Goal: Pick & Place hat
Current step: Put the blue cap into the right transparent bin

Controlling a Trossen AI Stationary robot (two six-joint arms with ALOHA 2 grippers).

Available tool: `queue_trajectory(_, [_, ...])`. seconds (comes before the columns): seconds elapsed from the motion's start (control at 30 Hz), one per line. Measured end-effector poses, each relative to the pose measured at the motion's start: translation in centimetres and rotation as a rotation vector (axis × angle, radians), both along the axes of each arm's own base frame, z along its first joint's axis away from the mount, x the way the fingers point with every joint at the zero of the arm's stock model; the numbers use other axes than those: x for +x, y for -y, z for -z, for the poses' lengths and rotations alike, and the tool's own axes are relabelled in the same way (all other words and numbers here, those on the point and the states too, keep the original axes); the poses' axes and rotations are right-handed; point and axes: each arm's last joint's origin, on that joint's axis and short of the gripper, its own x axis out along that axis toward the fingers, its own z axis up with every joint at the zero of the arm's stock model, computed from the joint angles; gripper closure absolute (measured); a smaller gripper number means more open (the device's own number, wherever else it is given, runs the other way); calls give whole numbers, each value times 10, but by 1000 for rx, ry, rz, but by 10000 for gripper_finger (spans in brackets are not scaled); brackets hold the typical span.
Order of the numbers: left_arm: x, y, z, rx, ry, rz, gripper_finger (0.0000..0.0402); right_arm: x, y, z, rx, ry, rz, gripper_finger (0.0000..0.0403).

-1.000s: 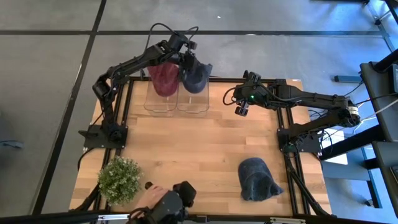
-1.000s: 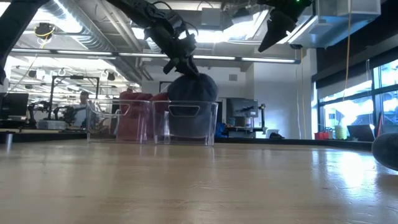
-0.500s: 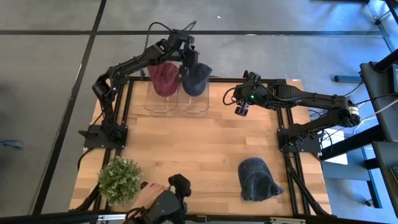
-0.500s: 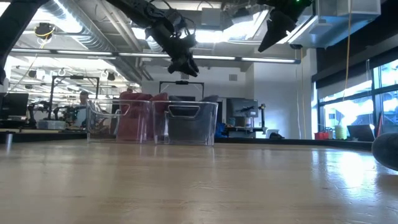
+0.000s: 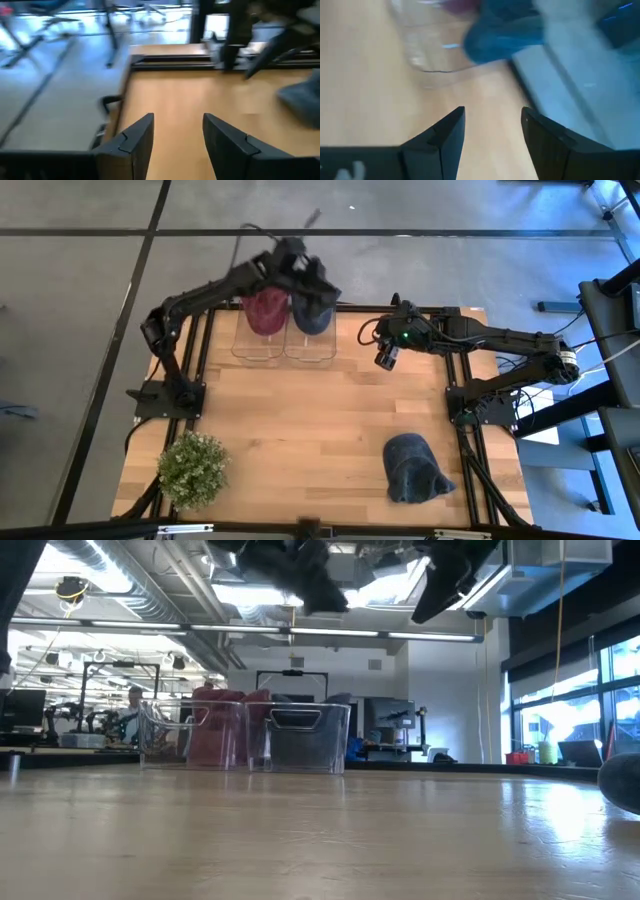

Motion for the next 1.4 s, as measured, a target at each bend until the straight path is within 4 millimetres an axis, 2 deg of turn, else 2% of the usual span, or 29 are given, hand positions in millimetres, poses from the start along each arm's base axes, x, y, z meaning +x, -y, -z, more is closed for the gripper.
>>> queue_trajectory(0.13, [34, 61, -2, 44, 1, 29, 239, 2, -12, 1, 119, 31, -66, 208])
queue_trajectory(0.27, [54, 123, -2, 31, -14, 67, 242, -3, -41, 2, 165, -4, -135, 208])
queue_trajectory(0.47, [66, 204, -5, -10, 28, 106, 242, -15, -93, 11, 259, -18, -239, 208])
queue_trajectory(0.67, [67, 265, -1, 19, 33, 54, 240, -34, -138, 46, 394, -29, -263, 208])
queue_trajectory(0.8, [69, 288, 4, -20, 96, 103, 243, -50, -160, 69, 525, -14, -275, 208])
queue_trajectory(1.0, [73, 297, 43, -118, 242, 125, 244, -71, -175, 97, 727, -180, -313, 208])
queue_trajectory(1.17, [69, 298, 70, -207, 289, 96, 244, -81, -186, 110, 864, -249, -280, 208])
queue_trajectory(1.4, [64, 296, 92, -257, 247, 27, 244, -94, -200, 112, 966, -263, -83, 208])
